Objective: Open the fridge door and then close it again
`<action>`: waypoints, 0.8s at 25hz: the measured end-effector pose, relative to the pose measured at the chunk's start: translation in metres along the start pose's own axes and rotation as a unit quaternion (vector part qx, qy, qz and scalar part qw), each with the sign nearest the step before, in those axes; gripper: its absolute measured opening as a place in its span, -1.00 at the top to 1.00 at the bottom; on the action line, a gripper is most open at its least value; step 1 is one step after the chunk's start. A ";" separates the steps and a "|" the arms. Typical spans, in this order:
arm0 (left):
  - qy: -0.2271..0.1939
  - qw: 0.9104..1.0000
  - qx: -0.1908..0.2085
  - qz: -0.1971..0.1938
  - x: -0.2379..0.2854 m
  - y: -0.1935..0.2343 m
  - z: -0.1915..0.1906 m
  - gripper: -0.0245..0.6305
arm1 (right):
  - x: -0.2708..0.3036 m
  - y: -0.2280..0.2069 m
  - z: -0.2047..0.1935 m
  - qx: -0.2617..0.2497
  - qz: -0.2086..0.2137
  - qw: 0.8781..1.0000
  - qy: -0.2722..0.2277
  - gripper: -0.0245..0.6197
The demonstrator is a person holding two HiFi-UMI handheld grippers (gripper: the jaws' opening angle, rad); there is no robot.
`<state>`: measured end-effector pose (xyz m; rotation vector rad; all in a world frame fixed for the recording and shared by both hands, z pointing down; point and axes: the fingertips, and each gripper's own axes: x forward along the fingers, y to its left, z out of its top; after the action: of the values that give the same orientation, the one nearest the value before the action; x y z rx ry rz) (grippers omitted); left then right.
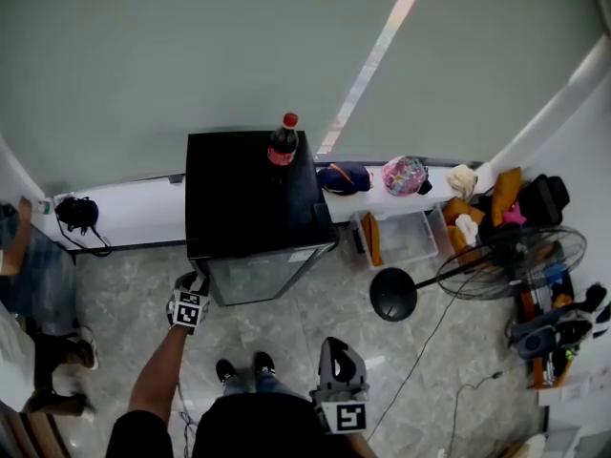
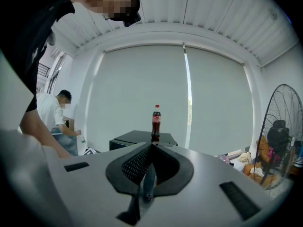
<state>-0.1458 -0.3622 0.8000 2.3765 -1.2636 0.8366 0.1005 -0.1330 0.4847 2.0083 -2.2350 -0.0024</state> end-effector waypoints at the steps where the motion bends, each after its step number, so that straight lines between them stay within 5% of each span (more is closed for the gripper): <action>1: 0.001 1.000 0.002 -0.004 0.000 0.000 0.000 0.53 | 0.001 0.000 0.001 -0.002 0.001 1.000 -0.001 0.91; 11: 0.012 0.999 0.015 -0.045 0.001 -0.001 0.000 0.58 | 0.004 0.002 0.003 -0.010 0.011 1.000 0.001 0.91; 20: 0.029 0.998 0.031 -0.041 -0.002 -0.002 -0.002 0.63 | 0.005 -0.001 0.005 -0.013 0.023 1.000 -0.008 0.91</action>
<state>-0.1459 -0.3590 0.8008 2.4156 -1.1243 0.9253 0.1007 -0.1388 0.4802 1.9500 -2.2788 -0.0432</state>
